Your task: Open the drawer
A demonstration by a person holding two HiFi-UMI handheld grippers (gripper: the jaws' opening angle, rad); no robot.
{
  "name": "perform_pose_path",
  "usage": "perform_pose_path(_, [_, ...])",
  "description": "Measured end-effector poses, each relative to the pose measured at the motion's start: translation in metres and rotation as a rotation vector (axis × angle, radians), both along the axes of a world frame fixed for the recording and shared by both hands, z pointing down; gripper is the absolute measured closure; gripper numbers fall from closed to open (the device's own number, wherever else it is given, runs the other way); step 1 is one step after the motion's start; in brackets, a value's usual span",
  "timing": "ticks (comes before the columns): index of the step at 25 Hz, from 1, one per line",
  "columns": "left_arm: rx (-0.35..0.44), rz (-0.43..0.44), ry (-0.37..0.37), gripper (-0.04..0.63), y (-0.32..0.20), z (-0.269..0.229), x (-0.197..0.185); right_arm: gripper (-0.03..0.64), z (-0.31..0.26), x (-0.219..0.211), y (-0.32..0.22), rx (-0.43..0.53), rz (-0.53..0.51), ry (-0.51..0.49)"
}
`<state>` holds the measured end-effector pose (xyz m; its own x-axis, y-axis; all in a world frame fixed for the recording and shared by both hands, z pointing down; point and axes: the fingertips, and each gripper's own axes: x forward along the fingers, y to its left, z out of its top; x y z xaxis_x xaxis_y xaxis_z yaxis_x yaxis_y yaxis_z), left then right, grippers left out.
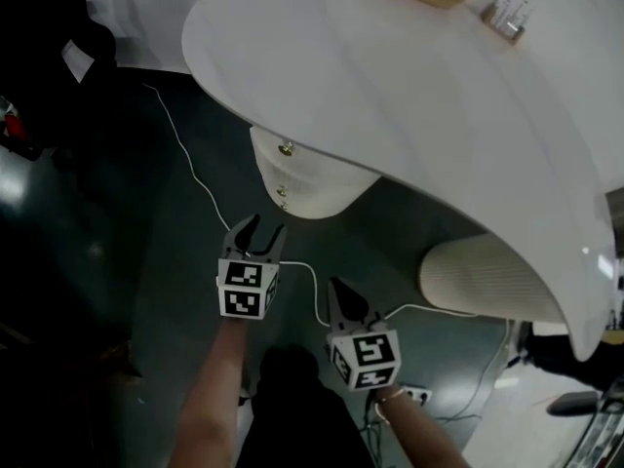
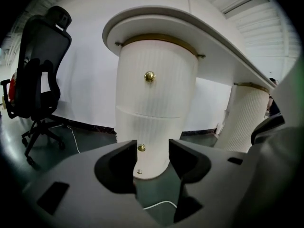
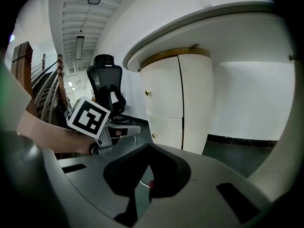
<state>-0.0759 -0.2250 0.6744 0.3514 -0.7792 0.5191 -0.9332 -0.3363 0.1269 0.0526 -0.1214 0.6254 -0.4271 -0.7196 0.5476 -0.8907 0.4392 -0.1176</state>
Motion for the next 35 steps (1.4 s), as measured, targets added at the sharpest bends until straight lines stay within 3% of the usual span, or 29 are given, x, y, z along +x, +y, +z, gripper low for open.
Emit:
perform_pose_path(20, [-0.064,0.066,-0.045,0.393,-0.084,0.094,0.015,0.614,0.061,0.006,-0.055,0.067,0.012,0.003])
perform_pose_path(30, [-0.109,0.099,-0.054,0.480,-0.098,0.107,0.017,0.614,0.069,0.010,-0.055,0.049,0.033,0.001])
perform_pose_path(35, [-0.131,0.093,-0.055,0.489,-0.097,0.110,0.017,0.614,0.071,0.010,-0.047,0.029,0.039,-0.002])
